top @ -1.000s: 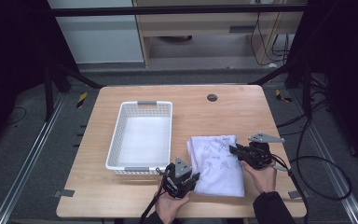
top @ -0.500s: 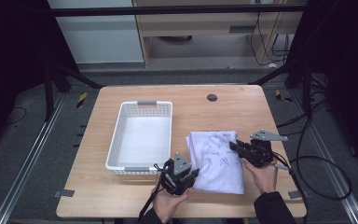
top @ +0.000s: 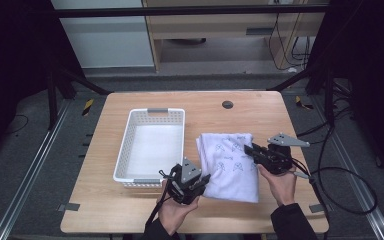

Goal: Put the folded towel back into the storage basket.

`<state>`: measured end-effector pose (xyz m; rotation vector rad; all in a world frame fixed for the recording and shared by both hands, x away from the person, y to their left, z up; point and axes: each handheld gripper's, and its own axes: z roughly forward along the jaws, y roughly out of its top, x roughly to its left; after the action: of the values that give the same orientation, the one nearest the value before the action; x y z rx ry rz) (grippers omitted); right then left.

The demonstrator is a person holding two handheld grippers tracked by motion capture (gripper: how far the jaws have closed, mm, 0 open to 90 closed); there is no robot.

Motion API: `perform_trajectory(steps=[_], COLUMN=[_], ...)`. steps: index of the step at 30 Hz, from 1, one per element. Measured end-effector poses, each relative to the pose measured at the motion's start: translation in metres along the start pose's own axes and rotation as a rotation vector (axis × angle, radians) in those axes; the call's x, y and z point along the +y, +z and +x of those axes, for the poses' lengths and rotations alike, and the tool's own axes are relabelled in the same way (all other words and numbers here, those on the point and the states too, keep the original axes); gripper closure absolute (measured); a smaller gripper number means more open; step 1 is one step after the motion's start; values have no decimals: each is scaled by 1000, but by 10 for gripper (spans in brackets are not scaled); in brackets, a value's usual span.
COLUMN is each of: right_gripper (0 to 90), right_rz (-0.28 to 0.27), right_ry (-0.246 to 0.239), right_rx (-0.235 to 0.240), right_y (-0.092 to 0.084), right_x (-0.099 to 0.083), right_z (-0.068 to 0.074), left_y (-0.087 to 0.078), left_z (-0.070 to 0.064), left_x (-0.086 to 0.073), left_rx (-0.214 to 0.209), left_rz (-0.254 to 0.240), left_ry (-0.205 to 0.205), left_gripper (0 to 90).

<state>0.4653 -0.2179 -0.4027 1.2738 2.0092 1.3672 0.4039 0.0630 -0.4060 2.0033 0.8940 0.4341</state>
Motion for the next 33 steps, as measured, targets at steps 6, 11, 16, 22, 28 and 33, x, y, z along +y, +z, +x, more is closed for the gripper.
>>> perform_trajectory(steps=[6, 11, 16, 22, 28, 33], right_gripper=[751, 751, 752, 751, 752, 751], right_rz=[-18, -43, -65, -78, -87, -96], right_ry=[-21, -38, -51, -62, -72, -76], right_rx=[6, 11, 16, 23, 23, 31], right_y=[3, 3, 2, 4, 6, 9], right_x=[15, 29, 39, 48, 56, 62], right_z=[9, 18, 25, 32, 37, 43], left_y=[-13, -24, -32, -40, -47, -54], left_z=[9, 13, 19, 25, 31, 37], left_x=[7, 13, 16, 18, 21, 24], left_rx=[19, 35, 39, 52, 60, 65], left_rz=[-20, -45, -66, -85, -99, -112], left_ry=[5, 12, 10, 5, 7, 9], left_gripper=[750, 750, 750, 750, 750, 751])
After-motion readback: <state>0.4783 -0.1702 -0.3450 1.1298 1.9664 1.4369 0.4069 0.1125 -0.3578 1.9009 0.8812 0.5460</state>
